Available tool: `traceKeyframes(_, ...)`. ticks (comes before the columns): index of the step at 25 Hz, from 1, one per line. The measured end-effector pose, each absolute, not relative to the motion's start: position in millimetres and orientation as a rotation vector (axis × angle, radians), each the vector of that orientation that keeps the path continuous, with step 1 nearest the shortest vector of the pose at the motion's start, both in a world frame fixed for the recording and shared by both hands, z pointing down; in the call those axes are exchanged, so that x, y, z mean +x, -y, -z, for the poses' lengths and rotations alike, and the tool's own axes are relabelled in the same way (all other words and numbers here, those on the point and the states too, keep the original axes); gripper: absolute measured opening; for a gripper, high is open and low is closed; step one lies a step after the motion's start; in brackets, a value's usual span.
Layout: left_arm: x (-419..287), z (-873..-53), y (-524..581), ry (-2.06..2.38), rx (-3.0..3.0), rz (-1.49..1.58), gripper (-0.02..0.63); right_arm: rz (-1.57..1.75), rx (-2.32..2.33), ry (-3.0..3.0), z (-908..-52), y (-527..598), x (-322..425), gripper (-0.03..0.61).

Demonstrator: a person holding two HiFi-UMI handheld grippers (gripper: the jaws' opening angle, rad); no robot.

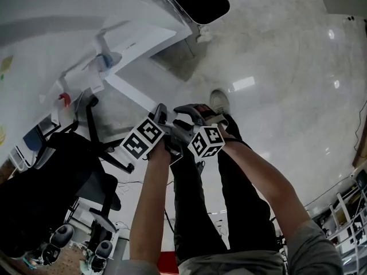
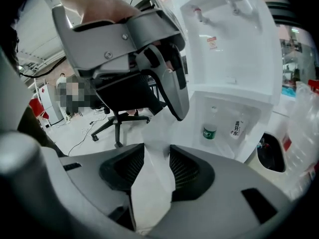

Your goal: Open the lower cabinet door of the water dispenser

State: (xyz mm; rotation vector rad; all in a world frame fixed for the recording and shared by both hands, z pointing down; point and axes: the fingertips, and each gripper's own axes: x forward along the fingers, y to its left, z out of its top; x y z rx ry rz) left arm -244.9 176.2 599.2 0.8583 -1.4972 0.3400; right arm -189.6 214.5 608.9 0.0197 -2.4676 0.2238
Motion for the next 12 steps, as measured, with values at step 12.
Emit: traceKeyframes(12, -305.6, -576.0, -235.0, 1.366, 1.141, -0.543, 0.199, -0.222, 0.054, 2.451, -584.7, -288.1, -259.5, 0.091)
